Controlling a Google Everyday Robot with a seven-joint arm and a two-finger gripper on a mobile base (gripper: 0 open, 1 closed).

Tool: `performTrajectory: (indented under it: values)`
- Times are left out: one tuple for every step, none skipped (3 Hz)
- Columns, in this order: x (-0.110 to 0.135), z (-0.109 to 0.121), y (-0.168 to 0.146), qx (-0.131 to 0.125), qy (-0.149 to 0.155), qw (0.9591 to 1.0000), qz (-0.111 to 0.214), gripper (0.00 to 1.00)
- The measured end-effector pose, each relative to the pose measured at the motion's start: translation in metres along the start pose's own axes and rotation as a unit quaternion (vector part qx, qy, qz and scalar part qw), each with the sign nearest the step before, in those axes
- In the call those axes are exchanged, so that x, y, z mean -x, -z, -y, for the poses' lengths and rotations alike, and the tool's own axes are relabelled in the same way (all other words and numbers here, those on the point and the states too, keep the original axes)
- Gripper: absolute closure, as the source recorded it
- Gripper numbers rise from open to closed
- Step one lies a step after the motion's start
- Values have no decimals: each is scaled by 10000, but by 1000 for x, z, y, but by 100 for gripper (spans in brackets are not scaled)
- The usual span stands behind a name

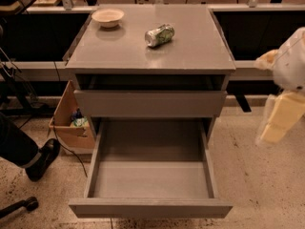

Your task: Close middle drawer

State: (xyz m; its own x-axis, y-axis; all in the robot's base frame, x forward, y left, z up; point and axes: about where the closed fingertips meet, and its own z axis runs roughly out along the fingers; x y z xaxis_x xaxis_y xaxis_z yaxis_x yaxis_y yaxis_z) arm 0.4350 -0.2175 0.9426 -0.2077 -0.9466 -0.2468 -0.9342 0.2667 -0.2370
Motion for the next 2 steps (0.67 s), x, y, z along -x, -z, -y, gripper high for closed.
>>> performTrajectory:
  values:
    - [-19,-20,-53,274,-90,9986,434,0]
    - [-25,-48,-119,709,-126,9932,913,0]
